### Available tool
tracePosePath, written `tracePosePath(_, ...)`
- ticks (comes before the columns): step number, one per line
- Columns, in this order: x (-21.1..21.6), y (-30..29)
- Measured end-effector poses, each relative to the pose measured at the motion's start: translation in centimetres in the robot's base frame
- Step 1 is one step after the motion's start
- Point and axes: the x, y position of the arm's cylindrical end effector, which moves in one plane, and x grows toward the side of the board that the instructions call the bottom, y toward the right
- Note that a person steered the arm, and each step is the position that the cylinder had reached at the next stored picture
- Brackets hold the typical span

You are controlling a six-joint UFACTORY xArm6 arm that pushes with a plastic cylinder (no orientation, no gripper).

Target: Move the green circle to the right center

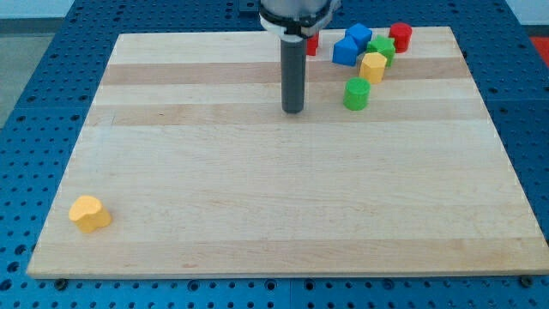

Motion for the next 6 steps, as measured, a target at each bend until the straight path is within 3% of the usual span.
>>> tracePosePath(1, -0.7, 6.1)
tracePosePath(2, -3.4, 8.1)
tracePosePath(3, -2.6, 11.9)
tracePosePath(4, 2.7, 13.8)
tracePosePath(5, 2.5, 11.8)
tracePosePath(6, 2.1, 0.2)
